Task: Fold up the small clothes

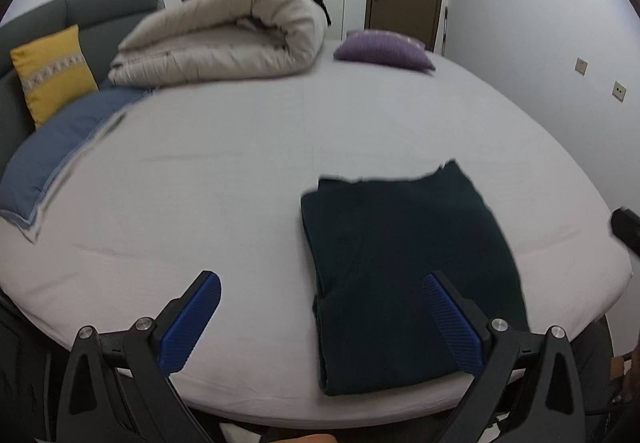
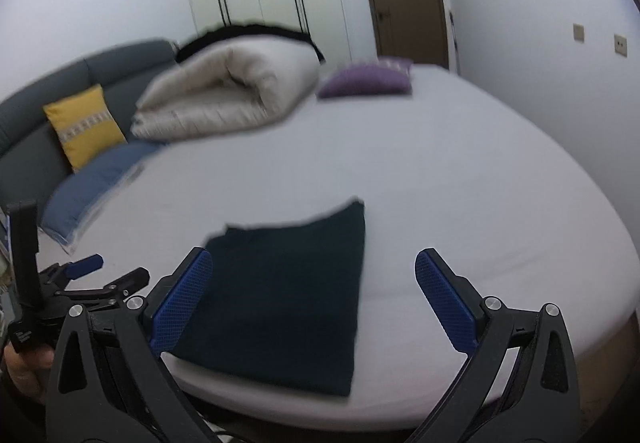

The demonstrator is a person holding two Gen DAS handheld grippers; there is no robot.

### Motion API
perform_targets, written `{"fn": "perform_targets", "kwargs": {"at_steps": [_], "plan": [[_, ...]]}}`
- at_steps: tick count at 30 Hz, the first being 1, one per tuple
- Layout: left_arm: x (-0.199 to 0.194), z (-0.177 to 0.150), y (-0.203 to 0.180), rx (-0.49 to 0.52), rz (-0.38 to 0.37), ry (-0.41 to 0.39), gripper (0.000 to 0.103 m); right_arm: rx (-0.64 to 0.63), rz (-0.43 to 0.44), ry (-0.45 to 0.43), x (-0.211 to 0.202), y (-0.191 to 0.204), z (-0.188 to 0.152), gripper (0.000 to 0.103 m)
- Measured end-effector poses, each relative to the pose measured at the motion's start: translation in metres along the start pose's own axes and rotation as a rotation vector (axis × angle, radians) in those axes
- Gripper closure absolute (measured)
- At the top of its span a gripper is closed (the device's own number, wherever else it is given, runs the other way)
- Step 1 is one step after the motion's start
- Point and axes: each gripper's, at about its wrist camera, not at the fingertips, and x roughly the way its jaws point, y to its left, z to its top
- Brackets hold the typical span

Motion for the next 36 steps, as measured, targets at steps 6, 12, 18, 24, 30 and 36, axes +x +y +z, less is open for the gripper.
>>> {"fn": "perform_targets", "kwargs": {"at_steps": [6, 12, 18, 24, 30, 36], "plan": [[0.024, -0.022, 0.001, -0.014, 0.035, 0.058, 0.000, -0.027, -0.095, 0.128, 0.047, -0.002, -0.041, 0.000], [0.028, -0.025, 0.003, -0.026, 0.053, 0.067, 0.000, 0.005, -0.124, 0.181, 0.071, -0.013, -0.066, 0.000], [0.028, -0.026, 0.004, -0.030, 0.051, 0.068, 0.000, -0.005, -0.131, 0.178, 0.080, -0.014, -0.061, 0.000], [0.027, -0.027, 0.006, -0.029, 0.051, 0.070, 0.000, -0.018, -0.122, 0.186, 0.072, -0.012, -0.060, 0.000], [0.027, -0.027, 0.007, -0.030, 0.054, 0.068, 0.000, -0.037, -0.120, 0.187, 0.070, -0.009, -0.059, 0.000], [0.026, -0.027, 0.007, -0.031, 0.059, 0.066, 0.000, -0.039, -0.114, 0.188, 0.068, -0.008, -0.059, 0.000]]}}
